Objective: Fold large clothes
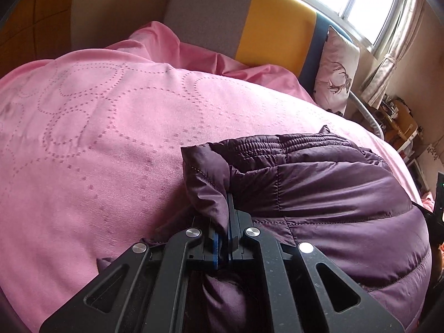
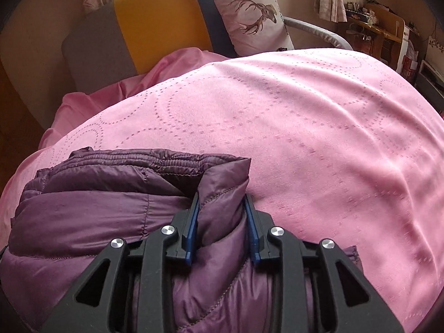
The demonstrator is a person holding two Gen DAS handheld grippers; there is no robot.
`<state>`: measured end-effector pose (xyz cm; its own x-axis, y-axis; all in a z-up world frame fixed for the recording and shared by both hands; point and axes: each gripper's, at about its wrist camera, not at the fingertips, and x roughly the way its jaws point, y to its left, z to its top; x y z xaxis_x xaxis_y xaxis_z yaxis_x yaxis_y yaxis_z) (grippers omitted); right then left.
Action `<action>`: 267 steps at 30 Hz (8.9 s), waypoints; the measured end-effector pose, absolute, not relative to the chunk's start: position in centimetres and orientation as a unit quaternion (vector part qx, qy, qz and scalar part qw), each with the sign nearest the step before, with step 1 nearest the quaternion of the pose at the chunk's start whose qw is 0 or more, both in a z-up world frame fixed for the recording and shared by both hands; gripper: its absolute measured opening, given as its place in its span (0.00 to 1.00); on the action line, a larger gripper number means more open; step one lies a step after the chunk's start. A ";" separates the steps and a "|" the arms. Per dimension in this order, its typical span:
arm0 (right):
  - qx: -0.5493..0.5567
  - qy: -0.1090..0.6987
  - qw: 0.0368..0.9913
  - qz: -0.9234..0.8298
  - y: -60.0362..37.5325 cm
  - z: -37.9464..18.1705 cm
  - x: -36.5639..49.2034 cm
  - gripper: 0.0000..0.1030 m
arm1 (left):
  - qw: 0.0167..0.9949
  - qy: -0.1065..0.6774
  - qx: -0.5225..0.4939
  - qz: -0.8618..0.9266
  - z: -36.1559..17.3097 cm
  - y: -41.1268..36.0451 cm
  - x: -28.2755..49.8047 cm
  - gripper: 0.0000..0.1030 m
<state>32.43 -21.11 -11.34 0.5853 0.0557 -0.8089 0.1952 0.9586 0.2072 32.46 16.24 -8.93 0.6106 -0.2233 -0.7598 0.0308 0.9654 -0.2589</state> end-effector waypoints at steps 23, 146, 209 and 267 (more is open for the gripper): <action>0.071 0.358 0.930 0.047 -12.1 -2.4 23.4 0.67 | 0.931 0.338 -0.087 -0.110 0.7 7.8 23.2 0.57; 0.168 0.384 0.874 0.247 -7.1 2.6 14.3 0.30 | 0.873 0.418 -0.134 -0.212 -8.2 4.1 18.0 0.67; -0.021 0.387 0.855 0.345 2.8 -2.8 10.5 0.54 | 0.825 0.474 -0.240 -0.193 -0.1 23.5 19.8 0.20; 0.003 0.506 0.823 0.257 11.8 -5.9 34.4 0.86 | 0.886 0.438 -0.137 -0.074 -7.6 25.1 16.6 0.42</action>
<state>34.38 11.79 -5.90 0.3563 0.4267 -0.8312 -0.4212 0.8675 0.2648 16.60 25.15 -7.59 0.6060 -0.2507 -0.7550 0.0115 0.9517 -0.3068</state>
